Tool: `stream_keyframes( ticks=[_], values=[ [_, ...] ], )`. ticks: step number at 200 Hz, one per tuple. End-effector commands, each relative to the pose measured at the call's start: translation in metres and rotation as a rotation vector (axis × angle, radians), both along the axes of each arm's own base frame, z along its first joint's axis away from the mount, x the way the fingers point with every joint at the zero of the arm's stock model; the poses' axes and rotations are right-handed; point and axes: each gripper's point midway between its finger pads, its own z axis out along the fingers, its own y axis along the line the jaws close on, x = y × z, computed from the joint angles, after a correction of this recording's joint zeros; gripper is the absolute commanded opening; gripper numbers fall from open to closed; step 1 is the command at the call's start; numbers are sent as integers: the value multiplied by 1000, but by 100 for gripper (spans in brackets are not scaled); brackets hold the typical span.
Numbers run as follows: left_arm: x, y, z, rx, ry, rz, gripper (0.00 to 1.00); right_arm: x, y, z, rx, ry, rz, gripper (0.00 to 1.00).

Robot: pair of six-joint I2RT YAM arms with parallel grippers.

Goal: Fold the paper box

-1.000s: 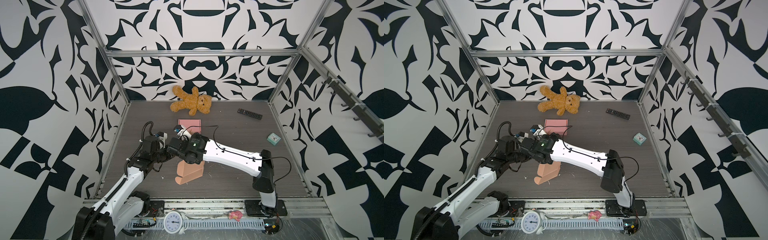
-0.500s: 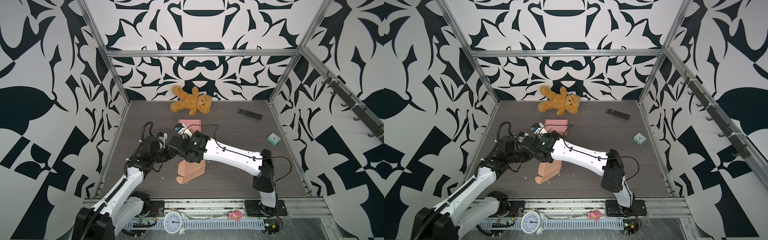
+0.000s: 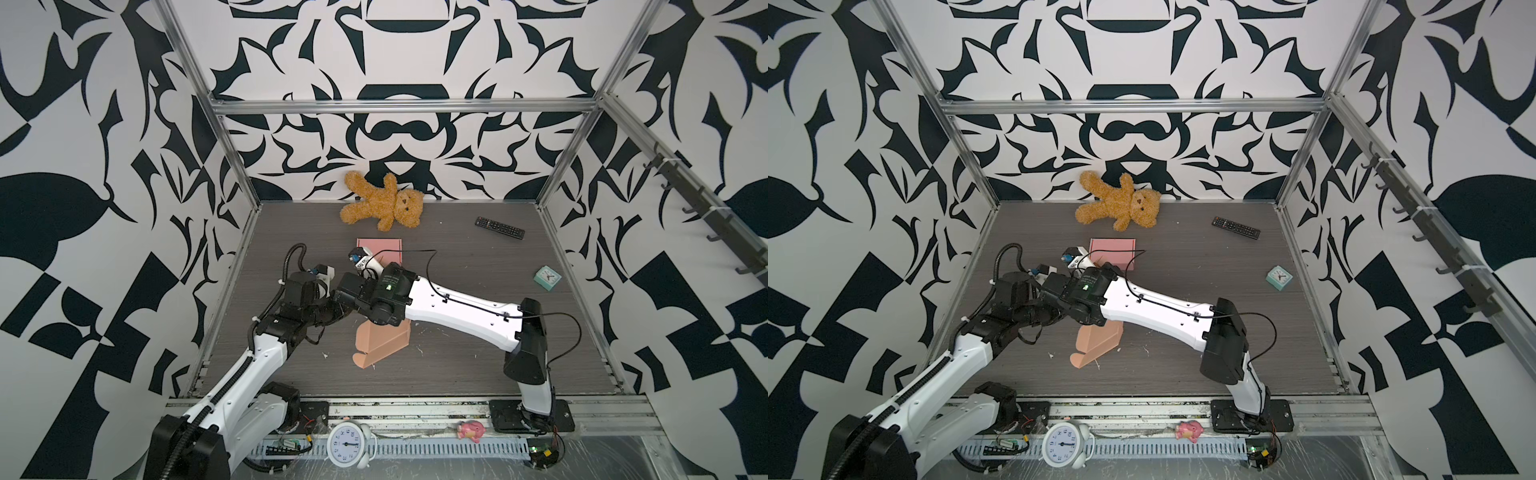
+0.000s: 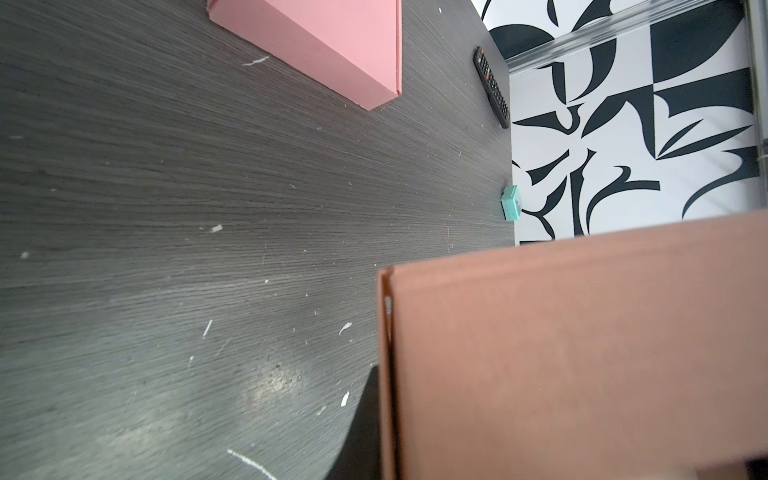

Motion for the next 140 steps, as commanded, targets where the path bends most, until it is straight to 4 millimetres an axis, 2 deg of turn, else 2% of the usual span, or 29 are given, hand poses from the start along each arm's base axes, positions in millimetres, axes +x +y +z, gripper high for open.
stream_keyframes(
  ticks=[1, 56, 115, 140],
  values=[
    [0, -6, 22, -46, -60, -27, 13, 3, 1, -1, 12, -3, -6, 13],
    [0, -8, 30, -62, -68, -31, 13, 9, -1, -9, 21, 14, -13, 12],
    [-2, -9, 35, -77, -71, -34, 13, 16, 0, -14, -47, -7, -24, 4],
    [-2, -9, 35, -80, -65, -29, 13, 20, 1, -9, -88, -44, -36, 3]
  ],
)
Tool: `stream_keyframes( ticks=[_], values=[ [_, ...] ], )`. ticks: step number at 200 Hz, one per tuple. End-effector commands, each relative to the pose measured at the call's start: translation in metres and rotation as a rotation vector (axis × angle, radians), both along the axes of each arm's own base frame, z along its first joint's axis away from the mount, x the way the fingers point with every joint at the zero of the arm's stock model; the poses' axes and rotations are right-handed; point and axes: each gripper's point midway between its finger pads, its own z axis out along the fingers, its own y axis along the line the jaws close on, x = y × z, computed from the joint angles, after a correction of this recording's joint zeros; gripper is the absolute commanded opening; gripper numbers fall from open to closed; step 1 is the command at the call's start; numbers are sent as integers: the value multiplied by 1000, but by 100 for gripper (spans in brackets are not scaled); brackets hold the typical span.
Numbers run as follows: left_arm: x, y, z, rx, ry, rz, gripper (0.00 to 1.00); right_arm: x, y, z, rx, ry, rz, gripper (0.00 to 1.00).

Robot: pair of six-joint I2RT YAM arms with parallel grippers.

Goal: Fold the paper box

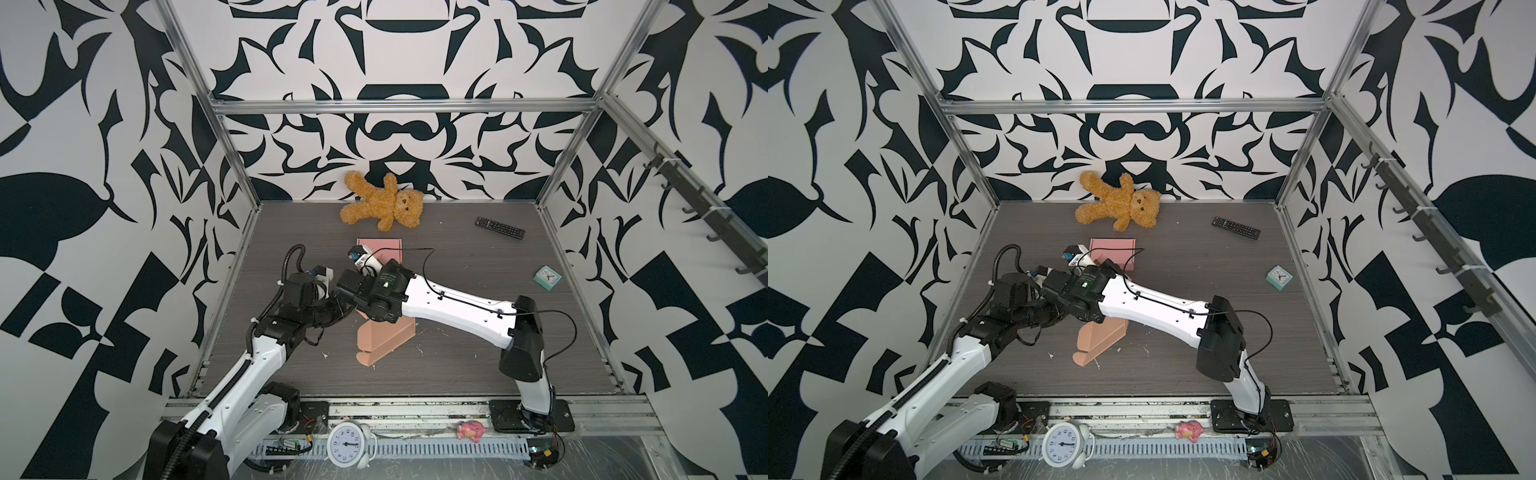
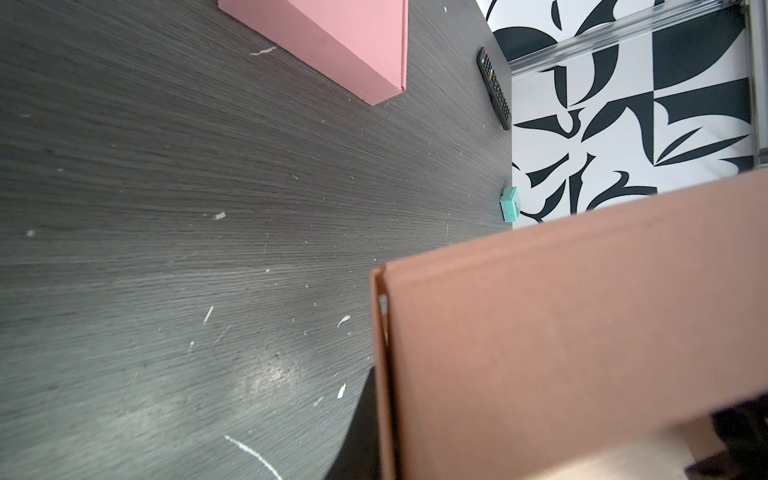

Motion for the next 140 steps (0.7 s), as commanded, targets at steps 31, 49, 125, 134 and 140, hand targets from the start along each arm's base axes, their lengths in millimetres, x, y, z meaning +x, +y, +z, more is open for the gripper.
stream_keyframes(
  ticks=[31, 49, 125, 134, 140],
  values=[
    [4, -9, 36, -68, -92, -32, 13, -1, 13, 12, -75, -81, 3, 2],
    [5, -8, 36, -64, -95, -24, 13, -3, 14, 12, -60, -79, 0, 6],
    [12, 0, 24, -16, -83, 29, 13, -31, 9, 26, 107, -47, 31, 29],
    [13, 0, 22, -12, -83, 32, 13, -34, 10, 27, 125, -40, 34, 32],
    [13, 0, 22, -9, -81, 35, 12, -35, 11, 28, 141, -36, 38, 33]
  ],
)
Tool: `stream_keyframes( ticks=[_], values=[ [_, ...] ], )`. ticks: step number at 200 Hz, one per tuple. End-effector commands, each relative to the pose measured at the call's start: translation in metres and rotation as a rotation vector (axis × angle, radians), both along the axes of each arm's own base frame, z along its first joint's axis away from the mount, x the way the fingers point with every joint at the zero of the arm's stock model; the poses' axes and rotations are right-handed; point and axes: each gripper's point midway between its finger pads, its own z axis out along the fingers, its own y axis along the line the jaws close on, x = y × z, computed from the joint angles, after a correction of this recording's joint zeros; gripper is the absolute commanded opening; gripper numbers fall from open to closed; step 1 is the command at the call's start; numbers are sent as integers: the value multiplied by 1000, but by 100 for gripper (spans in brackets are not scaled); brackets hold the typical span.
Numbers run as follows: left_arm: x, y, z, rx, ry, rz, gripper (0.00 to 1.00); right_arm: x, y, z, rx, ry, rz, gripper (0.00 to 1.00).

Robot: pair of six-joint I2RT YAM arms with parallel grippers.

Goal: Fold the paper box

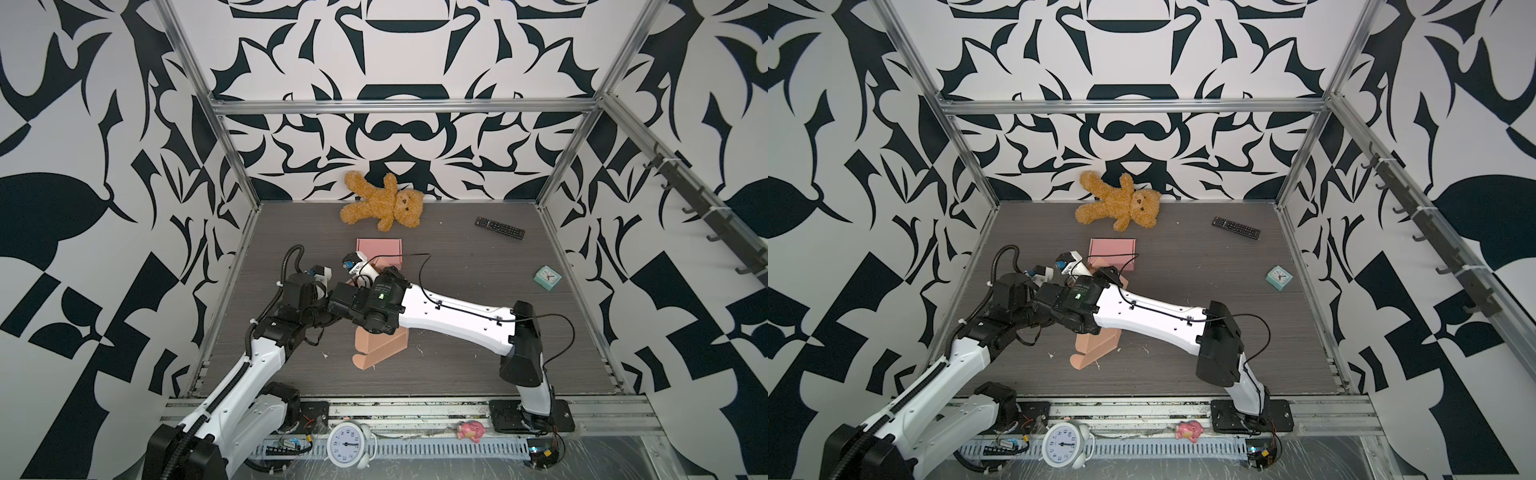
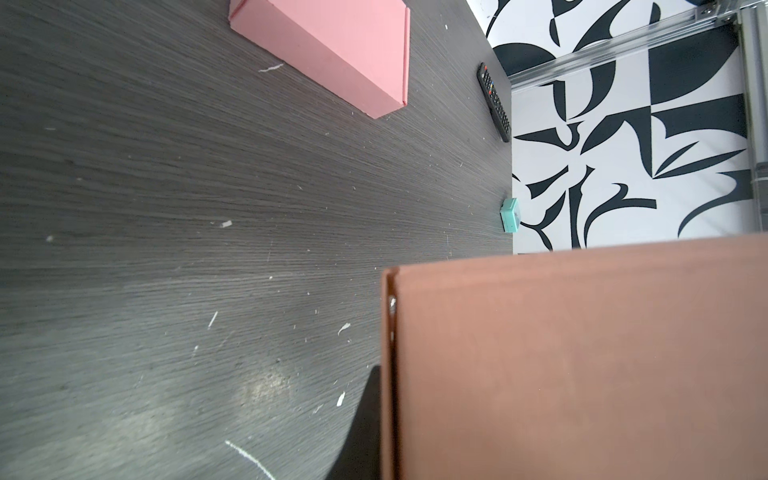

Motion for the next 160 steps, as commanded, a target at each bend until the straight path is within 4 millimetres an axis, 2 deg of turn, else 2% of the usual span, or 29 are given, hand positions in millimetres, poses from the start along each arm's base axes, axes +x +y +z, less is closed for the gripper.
stream_keyframes(
  ticks=[1, 47, 117, 141, 160],
  values=[
    [10, -3, 18, -12, -66, 2, 12, -9, 1, 14, 111, 8, 6, 33],
    [11, 0, 17, 3, -69, 13, 12, -11, -3, 16, 148, 9, 20, 38],
    [10, -2, 23, -3, -85, -2, 12, 4, -13, 5, 196, 60, 8, 14],
    [11, -4, 22, -2, -82, -9, 12, 11, -9, -1, 168, 60, 8, 13],
    [12, -5, 23, -1, -83, -11, 12, 16, -6, -7, 124, 61, 2, 17]
  ],
)
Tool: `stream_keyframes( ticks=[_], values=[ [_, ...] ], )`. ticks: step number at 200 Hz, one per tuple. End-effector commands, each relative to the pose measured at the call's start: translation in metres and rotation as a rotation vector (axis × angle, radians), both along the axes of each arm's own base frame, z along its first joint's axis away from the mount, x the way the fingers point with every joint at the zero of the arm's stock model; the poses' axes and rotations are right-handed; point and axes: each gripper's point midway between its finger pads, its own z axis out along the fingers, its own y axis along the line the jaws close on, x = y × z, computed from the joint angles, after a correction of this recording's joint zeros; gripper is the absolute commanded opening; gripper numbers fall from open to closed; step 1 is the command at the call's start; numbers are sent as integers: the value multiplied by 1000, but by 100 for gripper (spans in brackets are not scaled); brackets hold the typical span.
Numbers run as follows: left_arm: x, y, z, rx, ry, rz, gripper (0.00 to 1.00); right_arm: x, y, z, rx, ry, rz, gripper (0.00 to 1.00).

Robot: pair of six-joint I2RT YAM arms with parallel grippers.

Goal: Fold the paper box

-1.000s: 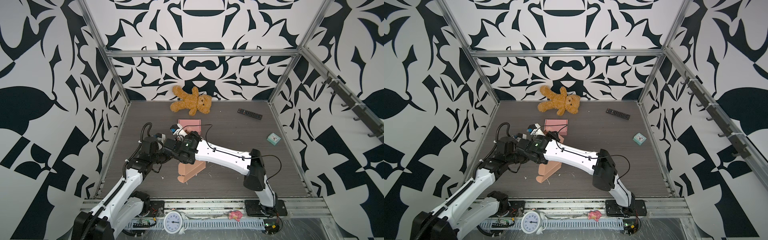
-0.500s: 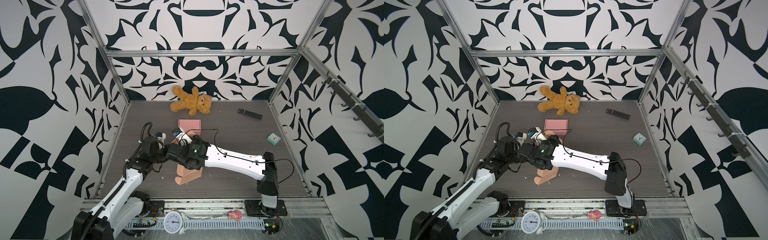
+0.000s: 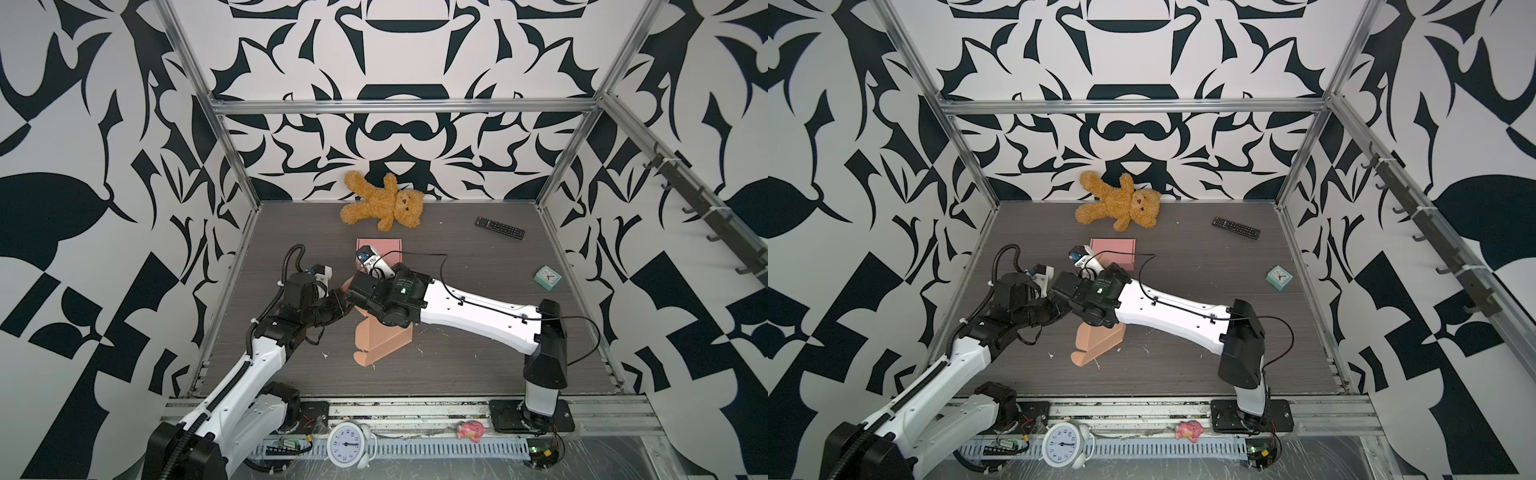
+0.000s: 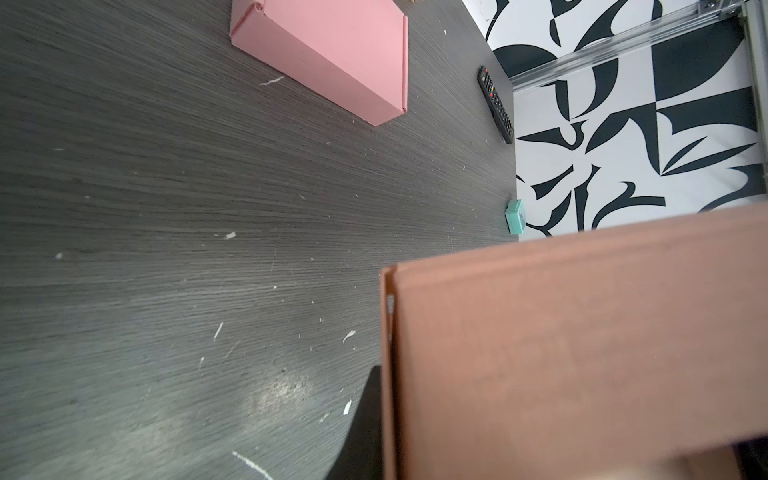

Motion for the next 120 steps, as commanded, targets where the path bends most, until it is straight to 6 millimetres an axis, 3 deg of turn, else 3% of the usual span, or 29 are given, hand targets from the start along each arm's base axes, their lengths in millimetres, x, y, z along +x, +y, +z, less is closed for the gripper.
stream_keyframes(
  ticks=[1, 49, 120],
  values=[
    [9, -6, 25, -25, -63, -13, 12, 5, 8, -1, -15, -2, 4, 17],
    [11, -9, 32, -35, -80, -15, 12, 13, 9, -13, -119, -12, -14, 14],
    [11, -13, 38, -56, -84, -34, 12, 21, -2, 3, -288, -103, -85, 2]
  ],
)
